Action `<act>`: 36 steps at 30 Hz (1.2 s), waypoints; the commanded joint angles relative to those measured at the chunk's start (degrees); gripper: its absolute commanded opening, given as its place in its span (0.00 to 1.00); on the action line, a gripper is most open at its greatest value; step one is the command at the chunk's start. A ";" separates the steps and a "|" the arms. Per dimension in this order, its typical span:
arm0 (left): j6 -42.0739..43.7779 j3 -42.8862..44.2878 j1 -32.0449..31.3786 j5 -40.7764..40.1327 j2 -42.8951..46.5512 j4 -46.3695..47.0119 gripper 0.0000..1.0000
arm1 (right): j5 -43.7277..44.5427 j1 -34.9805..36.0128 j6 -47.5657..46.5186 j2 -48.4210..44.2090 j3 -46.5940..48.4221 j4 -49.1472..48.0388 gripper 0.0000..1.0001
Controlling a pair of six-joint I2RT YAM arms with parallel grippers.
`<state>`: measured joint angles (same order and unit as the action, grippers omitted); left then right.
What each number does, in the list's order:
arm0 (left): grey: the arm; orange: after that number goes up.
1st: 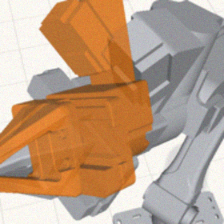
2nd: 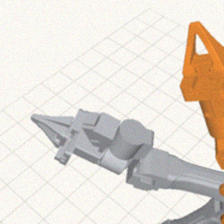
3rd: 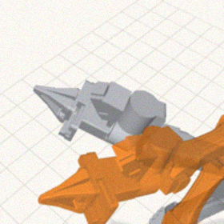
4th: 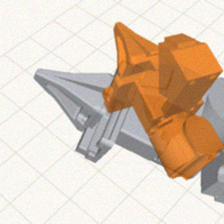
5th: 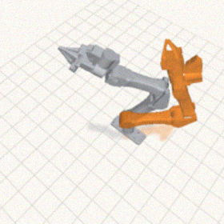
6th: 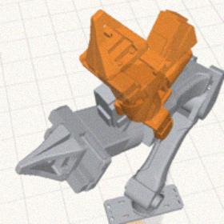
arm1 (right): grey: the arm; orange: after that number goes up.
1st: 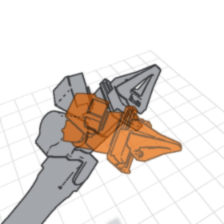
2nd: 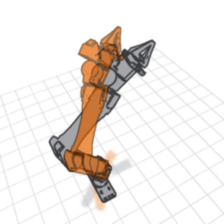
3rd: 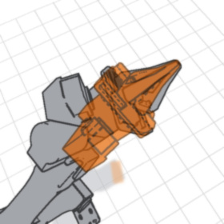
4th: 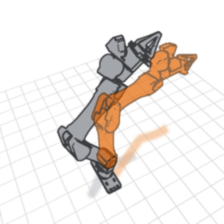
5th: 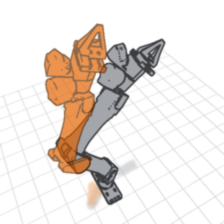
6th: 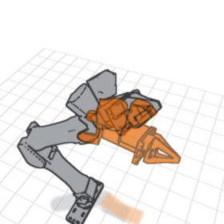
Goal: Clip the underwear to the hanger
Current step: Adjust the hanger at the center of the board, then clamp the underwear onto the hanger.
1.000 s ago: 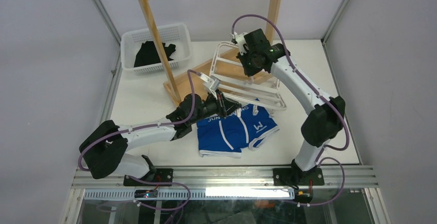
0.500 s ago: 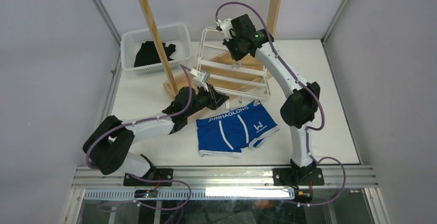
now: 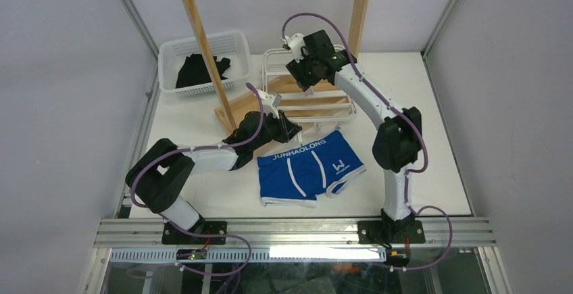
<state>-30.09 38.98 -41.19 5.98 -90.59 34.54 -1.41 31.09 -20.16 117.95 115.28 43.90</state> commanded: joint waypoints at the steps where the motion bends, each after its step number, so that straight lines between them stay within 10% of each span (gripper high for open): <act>1: 1.35 3.38 -0.05 -0.12 -0.81 -0.04 0.00 | -1.67 -1.85 6.84 -15.45 -7.69 -10.76 0.59; 7: 1.48 4.82 0.10 -0.13 -0.61 -2.09 0.00 | -7.54 -4.12 19.98 -39.73 -38.22 -30.48 0.59; 13: 1.88 6.94 0.72 0.72 -0.72 -5.93 0.00 | -15.00 -3.85 29.08 -57.12 -59.15 -30.60 0.55; 19: 2.52 7.77 0.69 -1.74 -0.05 -8.55 0.00 | -1.44 11.18 35.02 -66.33 -74.13 -31.65 0.52; 36: 2.66 7.86 0.73 -2.44 0.72 -11.03 0.00 | 13.84 16.68 42.65 -40.07 -82.03 -56.05 0.14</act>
<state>-28.88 44.97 -40.42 2.87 -91.46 23.44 7.88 49.63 20.88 74.02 31.90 -3.07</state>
